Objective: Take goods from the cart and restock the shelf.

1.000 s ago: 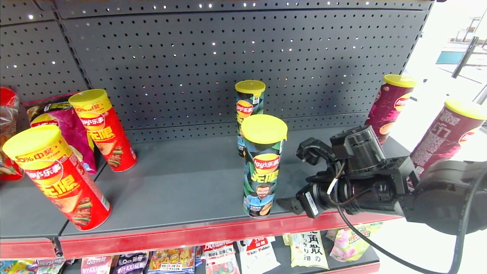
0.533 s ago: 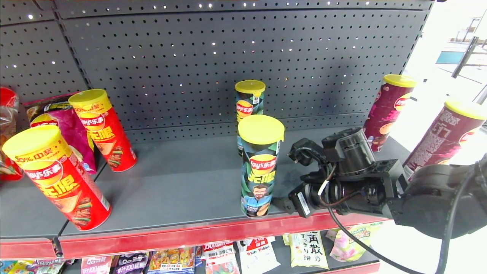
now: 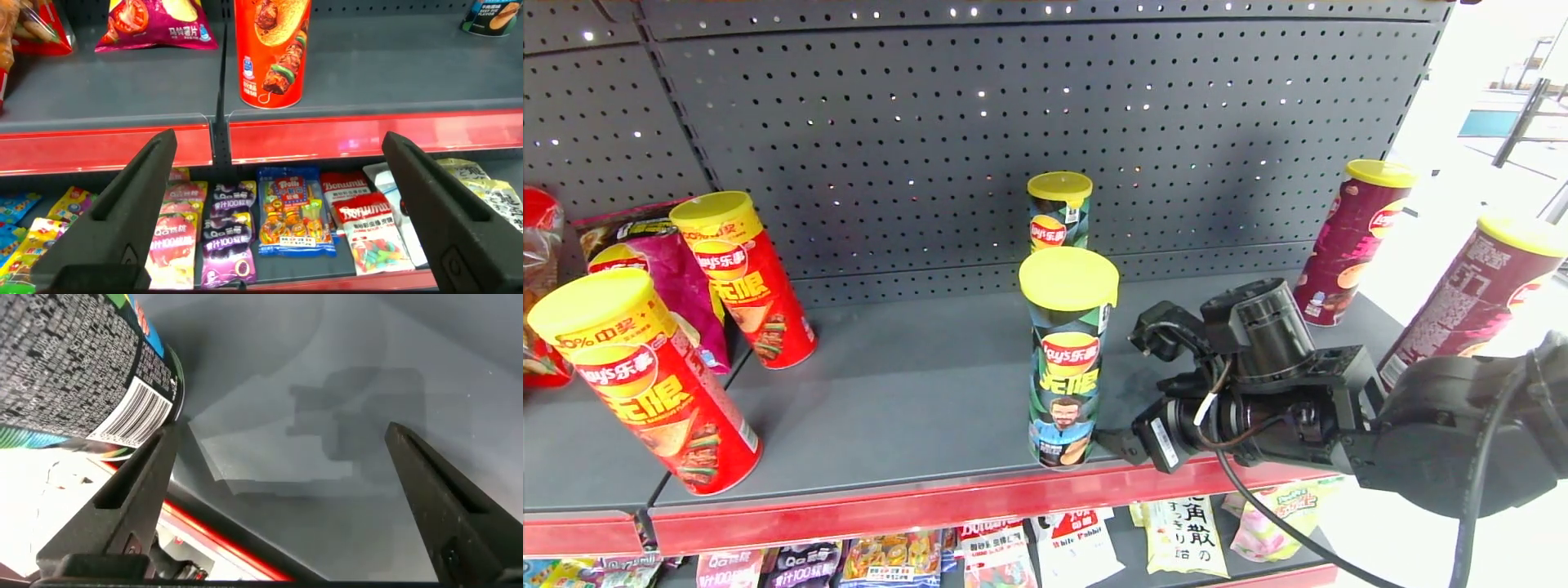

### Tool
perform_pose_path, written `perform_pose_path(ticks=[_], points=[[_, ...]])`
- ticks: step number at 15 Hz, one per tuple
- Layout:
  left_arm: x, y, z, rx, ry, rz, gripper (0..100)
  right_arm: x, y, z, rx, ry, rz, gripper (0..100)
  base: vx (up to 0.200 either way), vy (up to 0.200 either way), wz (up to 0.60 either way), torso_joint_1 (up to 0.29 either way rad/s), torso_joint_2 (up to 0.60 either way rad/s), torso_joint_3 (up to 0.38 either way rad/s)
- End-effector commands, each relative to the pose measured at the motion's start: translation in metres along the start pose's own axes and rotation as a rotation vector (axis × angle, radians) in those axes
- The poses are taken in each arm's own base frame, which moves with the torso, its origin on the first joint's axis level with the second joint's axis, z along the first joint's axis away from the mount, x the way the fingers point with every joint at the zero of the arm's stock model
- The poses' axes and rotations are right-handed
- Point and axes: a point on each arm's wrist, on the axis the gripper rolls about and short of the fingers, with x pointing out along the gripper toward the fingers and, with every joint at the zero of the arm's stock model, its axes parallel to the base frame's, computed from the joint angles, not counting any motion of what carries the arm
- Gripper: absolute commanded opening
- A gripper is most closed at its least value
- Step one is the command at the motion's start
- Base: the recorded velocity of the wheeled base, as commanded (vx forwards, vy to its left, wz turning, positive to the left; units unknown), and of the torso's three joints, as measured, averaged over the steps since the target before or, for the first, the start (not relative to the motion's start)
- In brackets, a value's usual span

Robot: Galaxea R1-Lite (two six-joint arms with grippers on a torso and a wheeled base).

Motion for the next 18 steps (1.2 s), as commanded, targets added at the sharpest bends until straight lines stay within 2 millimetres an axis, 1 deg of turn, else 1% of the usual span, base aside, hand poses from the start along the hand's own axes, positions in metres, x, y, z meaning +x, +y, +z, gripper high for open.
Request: perform_pose_path(ticks=[1,5,10,18], points=[[0.0000,0.0000,0.0000,0.000,-0.001,0.001,100,0.0010,-0.0019,0.0004,0.004,0.000,-0.007,100,0.000,0.000,0.00,0.000,0.00,0.000],[0.0000,0.0000,0.0000,0.000,-0.001,0.001,100,0.0010,-0.0039,0.0007,0.007,0.000,-0.035,100,0.000,0.000,0.00,0.000,0.00,0.000],[0.0000,0.0000,0.0000,0.000,-0.001,0.001,100,0.0027,-0.0026,0.0079,0.005,-0.022,-0.033,100,0.000,0.000,0.00,0.000,0.00,0.000],[0.0000,0.0000,0.0000,0.000,-0.001,0.001,100,0.0026,0.0013,0.0096,-0.004,-0.028,-0.023,100,0.000,0.000,0.00,0.000,0.00,0.000]])
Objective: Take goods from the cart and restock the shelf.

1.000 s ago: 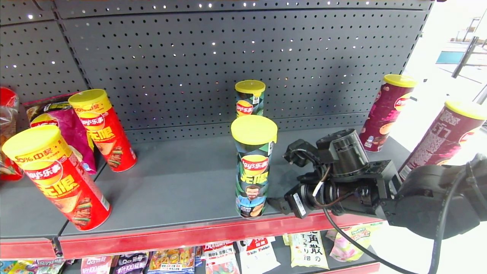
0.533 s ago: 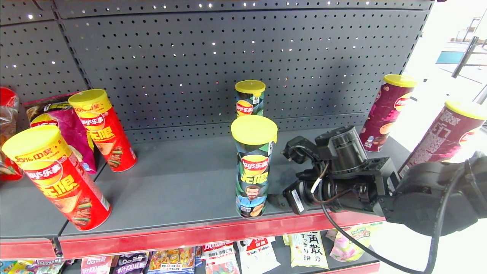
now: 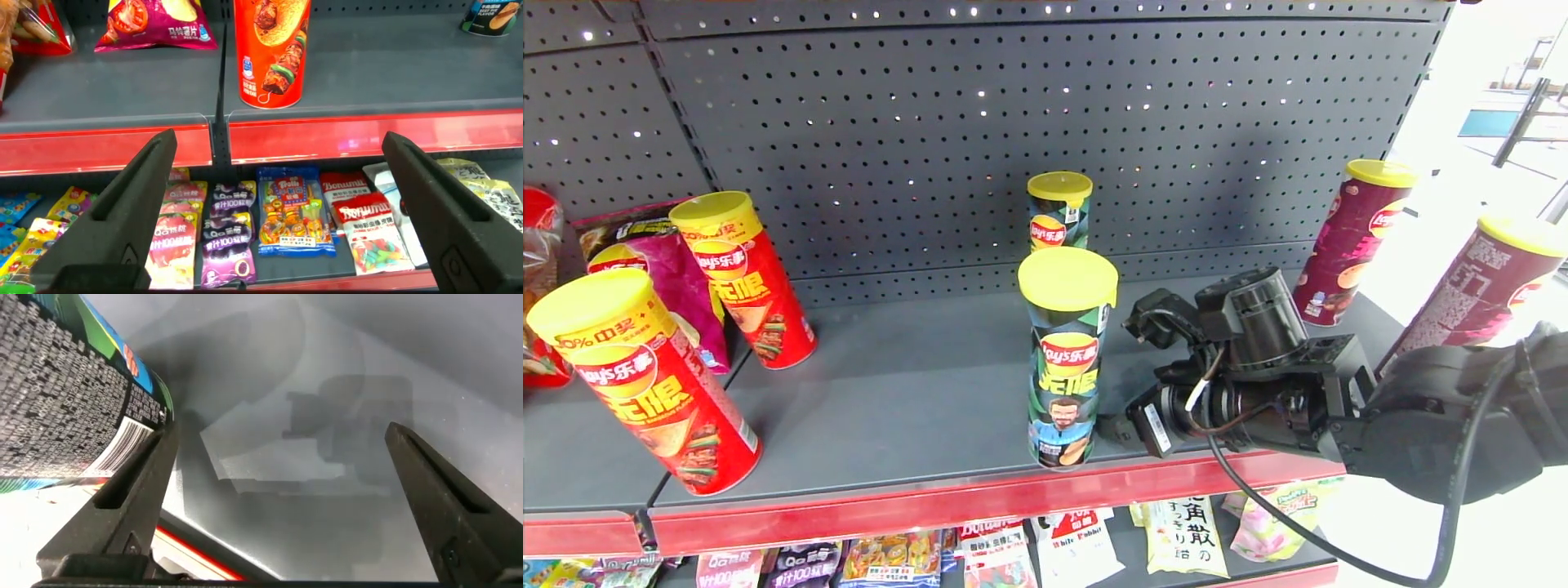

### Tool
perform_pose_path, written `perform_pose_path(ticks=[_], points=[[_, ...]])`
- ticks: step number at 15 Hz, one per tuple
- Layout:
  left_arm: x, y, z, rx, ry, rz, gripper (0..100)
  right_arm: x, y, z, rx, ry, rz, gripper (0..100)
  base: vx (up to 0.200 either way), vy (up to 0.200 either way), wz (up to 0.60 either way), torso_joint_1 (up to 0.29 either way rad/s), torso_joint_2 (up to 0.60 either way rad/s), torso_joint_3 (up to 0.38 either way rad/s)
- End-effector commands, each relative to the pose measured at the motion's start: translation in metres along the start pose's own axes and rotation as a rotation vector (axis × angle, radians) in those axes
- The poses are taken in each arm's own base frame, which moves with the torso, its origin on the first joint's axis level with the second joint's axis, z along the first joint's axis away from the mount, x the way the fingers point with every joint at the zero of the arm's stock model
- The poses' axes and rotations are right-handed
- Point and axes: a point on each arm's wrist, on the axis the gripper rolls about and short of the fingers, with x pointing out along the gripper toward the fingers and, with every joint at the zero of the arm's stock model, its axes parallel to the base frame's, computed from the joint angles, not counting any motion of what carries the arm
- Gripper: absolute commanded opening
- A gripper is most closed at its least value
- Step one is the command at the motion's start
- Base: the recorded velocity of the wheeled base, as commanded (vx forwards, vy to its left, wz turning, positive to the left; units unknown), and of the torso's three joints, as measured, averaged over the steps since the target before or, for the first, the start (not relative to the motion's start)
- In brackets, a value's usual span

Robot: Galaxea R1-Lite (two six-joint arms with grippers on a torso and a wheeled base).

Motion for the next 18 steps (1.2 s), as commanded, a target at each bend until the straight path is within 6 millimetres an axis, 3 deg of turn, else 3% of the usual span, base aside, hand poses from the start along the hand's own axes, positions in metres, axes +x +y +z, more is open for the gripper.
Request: perform_pose_path(ticks=[1,18], points=[[0.0000,0.0000,0.0000,0.000,-0.001,0.001,100,-0.0004,0.0020,0.0003,-0.004,-0.002,0.005,100,0.000,0.000,0.00,0.000,0.00,0.000],[0.0000,0.0000,0.0000,0.000,-0.001,0.000,100,0.0005,0.0026,0.0010,-0.003,-0.008,0.006,100,0.000,0.000,0.00,0.000,0.00,0.000]])
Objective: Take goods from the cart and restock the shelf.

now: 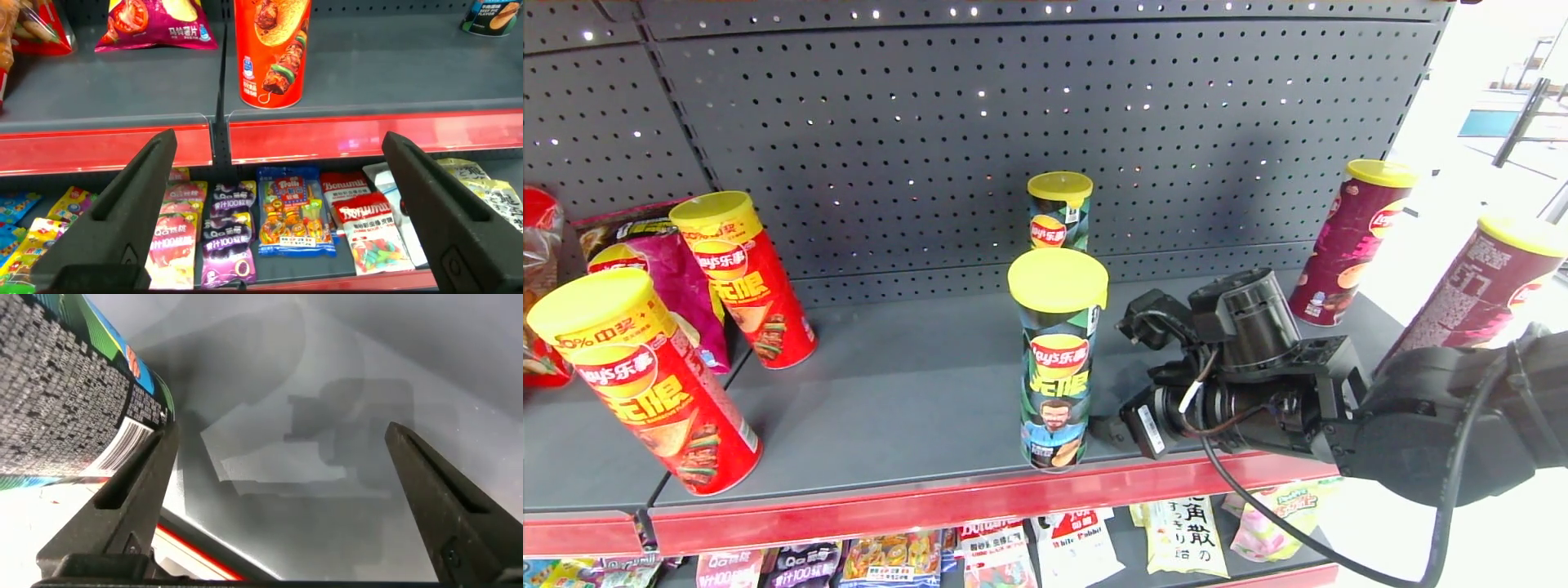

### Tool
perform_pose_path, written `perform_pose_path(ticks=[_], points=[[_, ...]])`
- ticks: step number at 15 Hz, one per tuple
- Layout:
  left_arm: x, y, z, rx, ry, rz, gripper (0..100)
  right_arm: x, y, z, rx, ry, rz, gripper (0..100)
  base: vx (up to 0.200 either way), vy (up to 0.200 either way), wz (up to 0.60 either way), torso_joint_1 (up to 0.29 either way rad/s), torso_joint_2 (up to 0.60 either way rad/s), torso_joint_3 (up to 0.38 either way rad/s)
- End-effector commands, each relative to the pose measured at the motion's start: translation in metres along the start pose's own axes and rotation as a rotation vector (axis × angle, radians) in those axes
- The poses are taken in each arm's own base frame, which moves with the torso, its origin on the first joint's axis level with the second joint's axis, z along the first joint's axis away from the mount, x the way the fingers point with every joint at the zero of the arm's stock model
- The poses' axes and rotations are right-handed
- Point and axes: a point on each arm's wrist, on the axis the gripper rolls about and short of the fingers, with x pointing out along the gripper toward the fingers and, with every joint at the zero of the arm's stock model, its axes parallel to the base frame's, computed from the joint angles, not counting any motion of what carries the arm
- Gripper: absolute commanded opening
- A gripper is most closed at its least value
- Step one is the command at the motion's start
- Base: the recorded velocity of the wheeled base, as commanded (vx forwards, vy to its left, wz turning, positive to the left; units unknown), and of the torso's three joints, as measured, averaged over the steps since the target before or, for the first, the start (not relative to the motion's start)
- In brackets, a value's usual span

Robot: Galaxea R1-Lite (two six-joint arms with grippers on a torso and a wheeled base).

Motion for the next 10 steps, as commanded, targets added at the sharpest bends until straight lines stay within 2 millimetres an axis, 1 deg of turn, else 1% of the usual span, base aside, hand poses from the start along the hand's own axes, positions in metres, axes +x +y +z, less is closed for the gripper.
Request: perform_pose_path(ticks=[1,3,4,5,7,8,10], points=[[0.000,0.000,0.000,0.000,-0.001,0.001,100,-0.003,-0.002,0.000,0.005,-0.004,-0.006,100,0.000,0.000,0.00,0.000,0.00,0.000],[0.000,0.000,0.000,0.000,-0.001,0.001,100,-0.018,-0.009,0.002,0.018,-0.033,-0.023,100,0.000,0.000,0.00,0.000,0.00,0.000],[0.000,0.000,0.000,0.000,-0.001,0.000,100,-0.031,-0.014,0.002,0.028,-0.054,-0.036,100,0.000,0.000,0.00,0.000,0.00,0.000],[0.000,0.000,0.000,0.000,-0.001,0.000,100,-0.049,-0.019,-0.002,0.040,-0.074,-0.050,100,0.000,0.000,0.00,0.000,0.00,0.000],[0.000,0.000,0.000,0.000,-0.001,0.000,100,-0.088,-0.025,-0.018,0.051,-0.111,-0.067,100,0.000,0.000,0.00,0.000,0.00,0.000],[0.000,0.000,0.000,0.000,-0.001,0.000,100,-0.098,-0.027,-0.023,0.055,-0.121,-0.072,100,0.000,0.000,0.00,0.000,0.00,0.000],[0.000,0.000,0.000,0.000,-0.001,0.001,100,-0.129,-0.032,-0.043,0.068,-0.156,-0.091,100,0.000,0.000,0.00,0.000,0.00,0.000]])
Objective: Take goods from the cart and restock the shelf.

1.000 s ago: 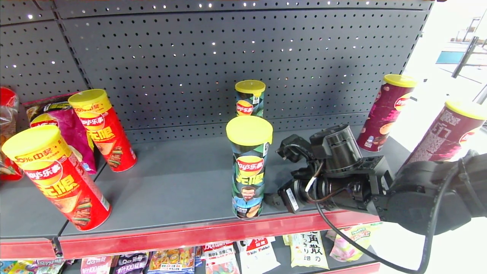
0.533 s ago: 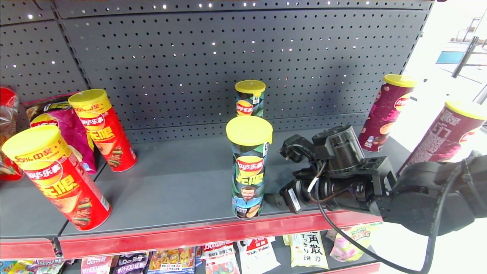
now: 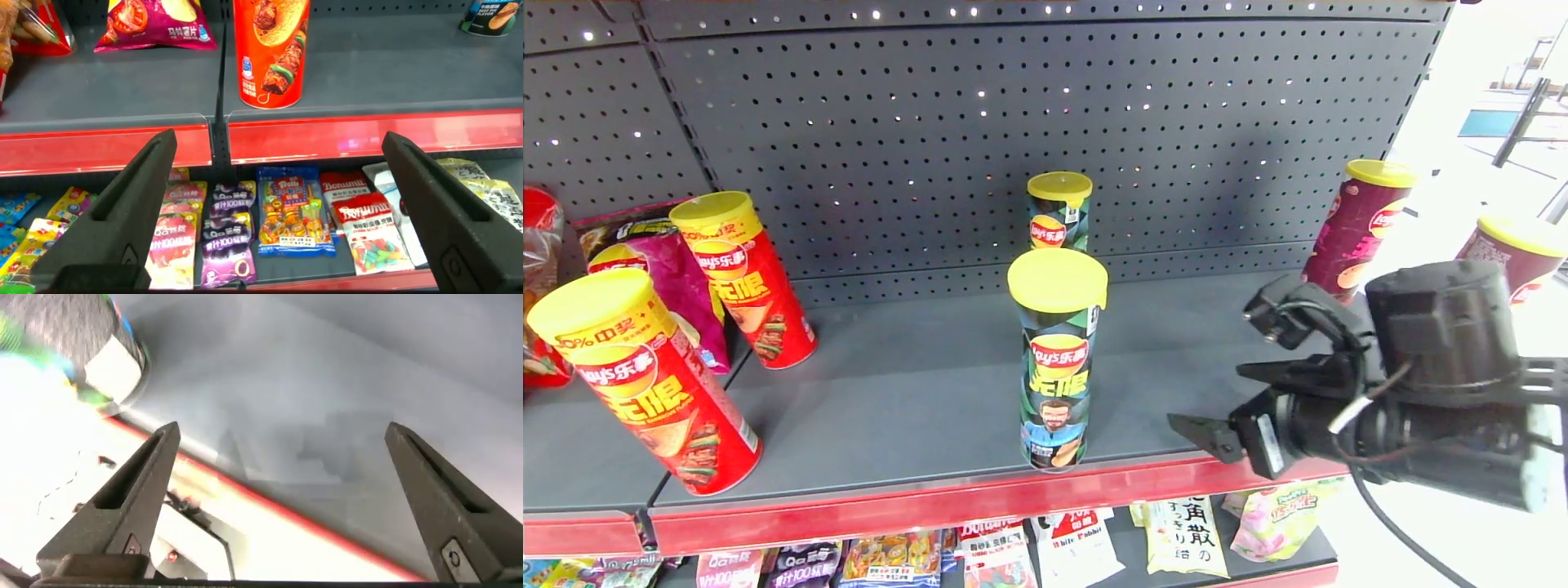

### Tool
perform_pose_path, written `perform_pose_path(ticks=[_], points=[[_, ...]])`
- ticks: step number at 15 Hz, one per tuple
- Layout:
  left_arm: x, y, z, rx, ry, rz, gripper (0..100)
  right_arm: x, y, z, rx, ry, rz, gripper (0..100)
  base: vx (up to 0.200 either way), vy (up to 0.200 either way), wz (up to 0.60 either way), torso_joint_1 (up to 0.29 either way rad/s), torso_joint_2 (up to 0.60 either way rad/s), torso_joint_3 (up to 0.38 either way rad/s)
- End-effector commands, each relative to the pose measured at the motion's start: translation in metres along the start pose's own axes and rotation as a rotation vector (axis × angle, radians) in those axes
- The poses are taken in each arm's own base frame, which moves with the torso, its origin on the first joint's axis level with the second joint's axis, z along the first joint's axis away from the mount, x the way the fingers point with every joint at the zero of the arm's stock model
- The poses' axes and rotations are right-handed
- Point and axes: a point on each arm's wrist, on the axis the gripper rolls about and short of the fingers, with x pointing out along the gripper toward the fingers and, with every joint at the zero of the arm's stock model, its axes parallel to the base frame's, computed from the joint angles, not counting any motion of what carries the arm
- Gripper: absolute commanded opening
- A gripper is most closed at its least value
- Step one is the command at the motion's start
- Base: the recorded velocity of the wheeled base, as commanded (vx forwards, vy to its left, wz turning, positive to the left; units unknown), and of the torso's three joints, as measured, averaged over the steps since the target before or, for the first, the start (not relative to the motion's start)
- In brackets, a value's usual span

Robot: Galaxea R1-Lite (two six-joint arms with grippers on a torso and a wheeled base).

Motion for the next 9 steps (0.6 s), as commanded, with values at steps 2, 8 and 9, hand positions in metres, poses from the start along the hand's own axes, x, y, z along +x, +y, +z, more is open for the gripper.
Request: perform_pose_path(ticks=[2,8,9], points=[[0.000,0.000,0.000,0.000,-0.001,0.001,100,-0.075,-0.015,-0.035,0.032,-0.124,-0.016,100,0.000,0.000,0.00,0.000,0.00,0.000],[0.000,0.000,0.000,0.000,-0.001,0.001,100,-0.160,-0.027,-0.122,0.117,-0.375,-0.225,100,0.000,0.000,0.00,0.000,0.00,0.000],[0.000,0.000,0.000,0.000,-0.001,-0.001,100,-0.165,-0.021,-0.142,0.123,-0.409,-0.274,100,0.000,0.000,0.00,0.000,0.00,0.000]])
